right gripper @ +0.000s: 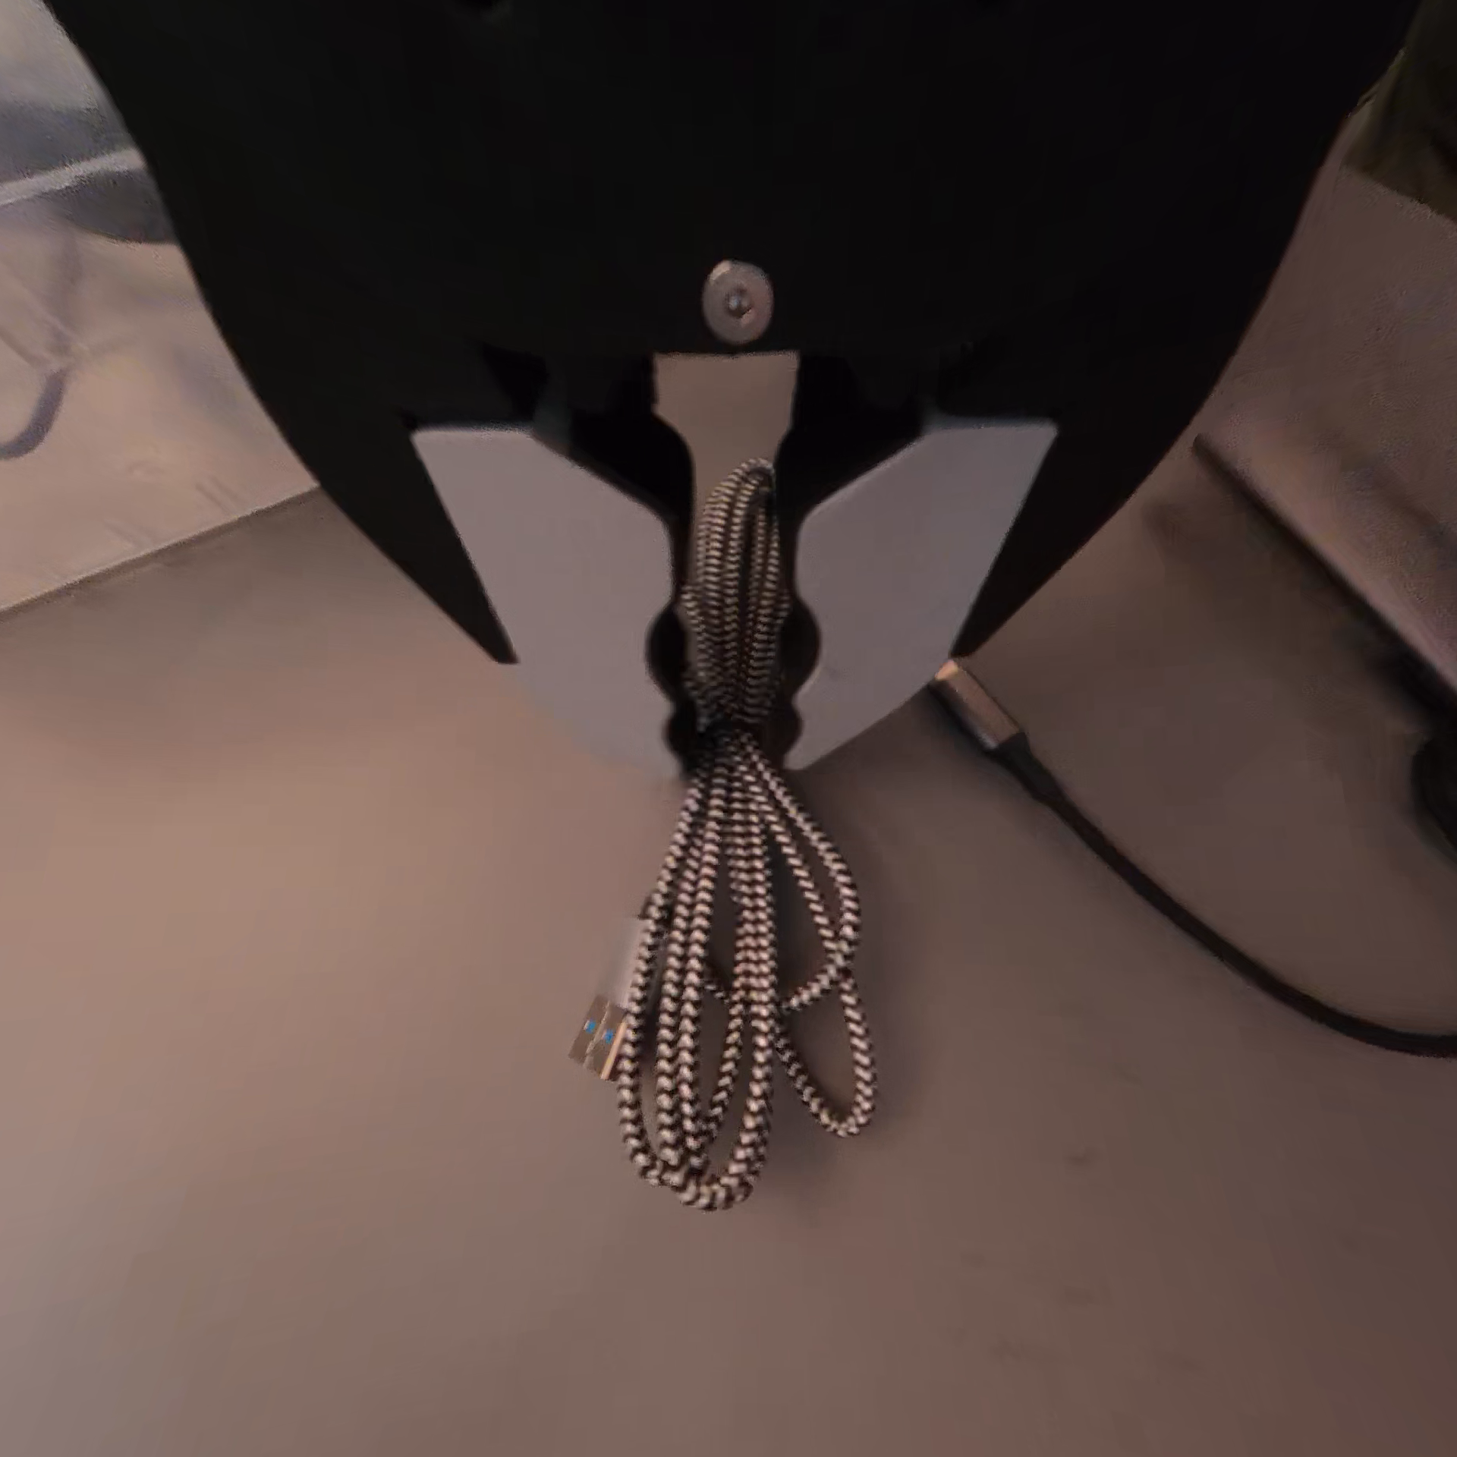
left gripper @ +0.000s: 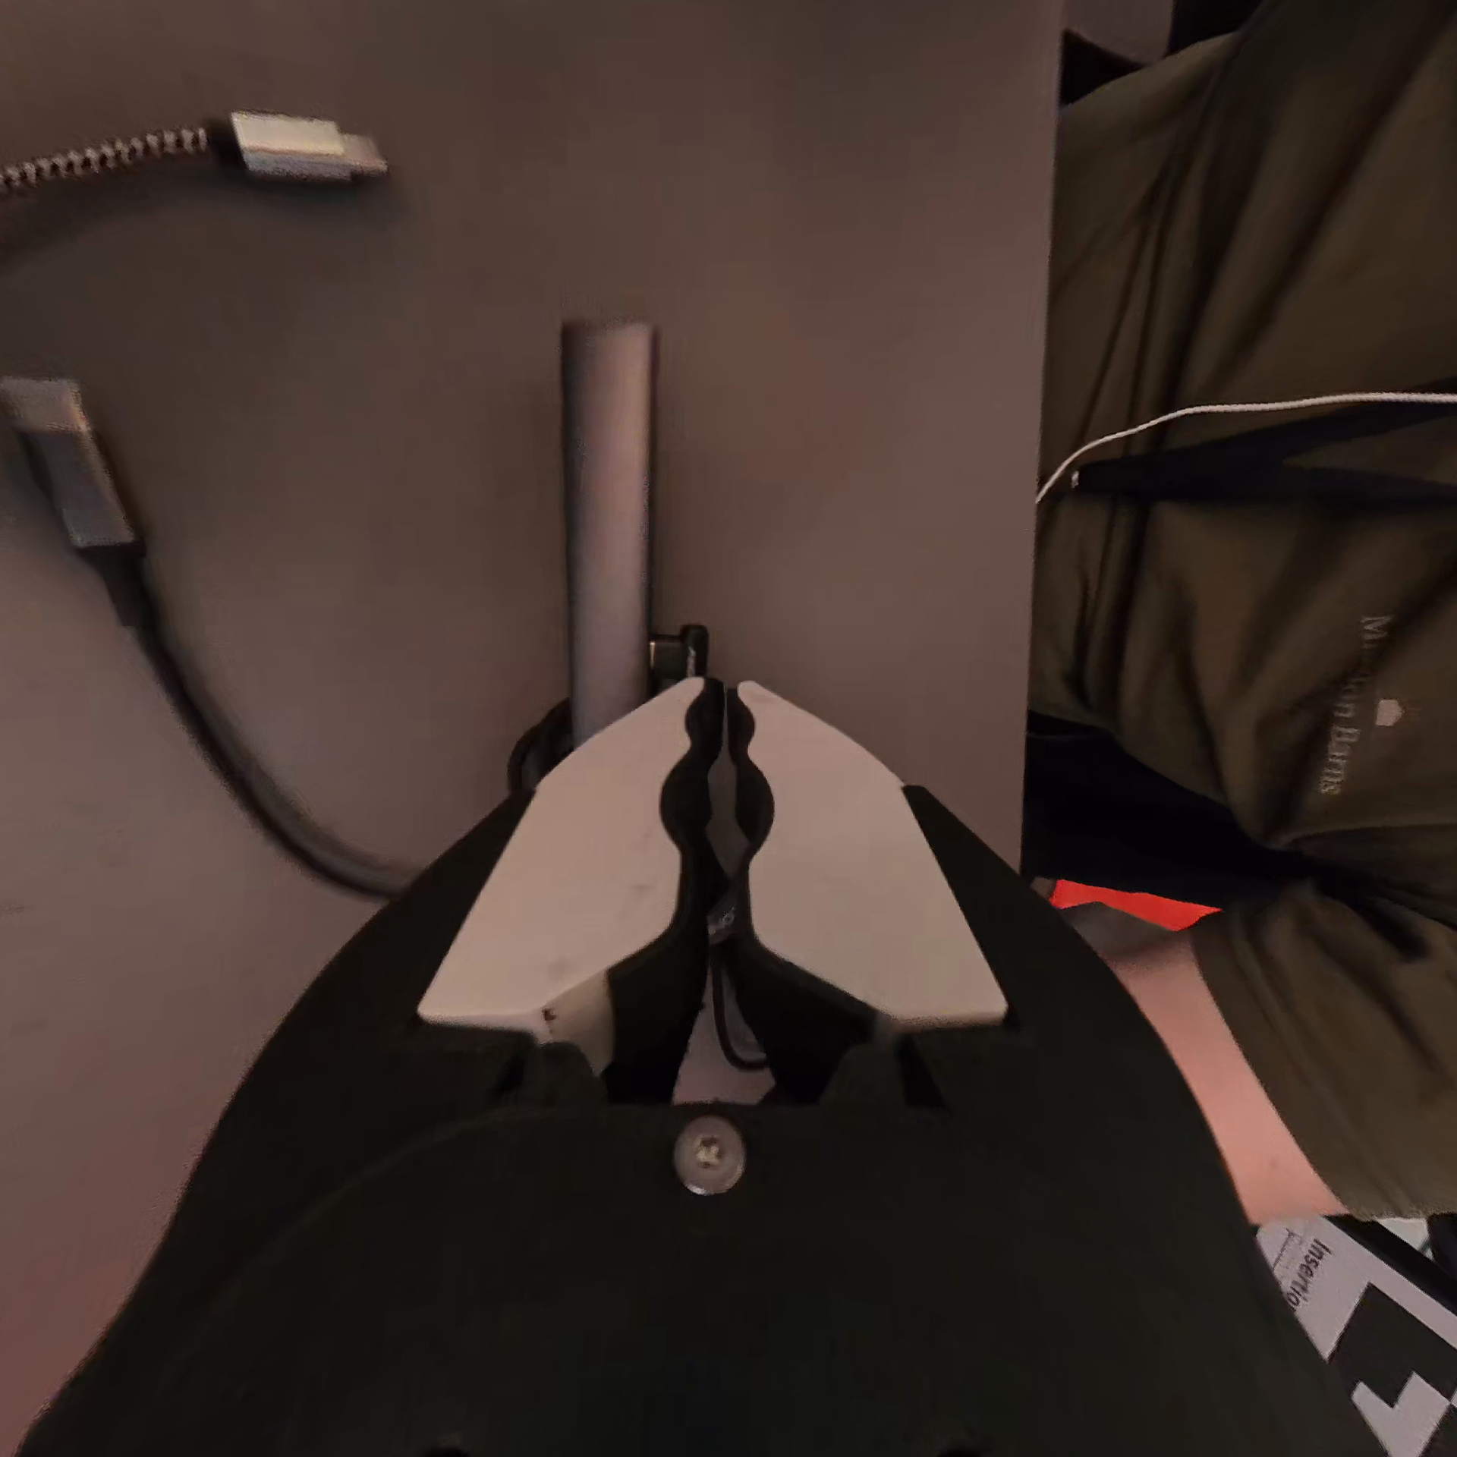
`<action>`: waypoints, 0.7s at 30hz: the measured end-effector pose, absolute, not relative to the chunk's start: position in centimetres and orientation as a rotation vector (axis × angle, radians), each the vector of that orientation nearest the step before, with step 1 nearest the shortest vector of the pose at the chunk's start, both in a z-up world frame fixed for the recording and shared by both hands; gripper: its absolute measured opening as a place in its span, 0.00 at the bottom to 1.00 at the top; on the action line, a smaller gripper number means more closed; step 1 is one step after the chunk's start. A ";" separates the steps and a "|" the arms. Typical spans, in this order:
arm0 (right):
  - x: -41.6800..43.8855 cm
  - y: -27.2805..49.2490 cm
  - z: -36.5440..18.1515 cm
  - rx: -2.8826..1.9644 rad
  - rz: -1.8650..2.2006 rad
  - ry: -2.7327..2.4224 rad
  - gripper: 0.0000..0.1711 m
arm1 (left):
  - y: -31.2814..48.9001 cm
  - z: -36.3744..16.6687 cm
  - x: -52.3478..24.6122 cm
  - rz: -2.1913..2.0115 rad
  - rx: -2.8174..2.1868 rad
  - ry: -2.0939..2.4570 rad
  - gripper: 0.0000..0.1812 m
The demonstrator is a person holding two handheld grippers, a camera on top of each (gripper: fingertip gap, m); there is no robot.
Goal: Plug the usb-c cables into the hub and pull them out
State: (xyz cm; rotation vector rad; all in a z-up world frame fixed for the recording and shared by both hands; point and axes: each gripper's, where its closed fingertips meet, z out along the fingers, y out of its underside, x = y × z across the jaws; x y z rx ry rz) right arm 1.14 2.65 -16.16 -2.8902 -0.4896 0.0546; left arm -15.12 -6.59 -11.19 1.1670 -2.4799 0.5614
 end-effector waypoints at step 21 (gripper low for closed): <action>-1.8 4.0 6.0 -1.870 0.512 -0.392 0.09 | -0.6 -0.7 -5.7 1.673 1.658 -2.234 0.17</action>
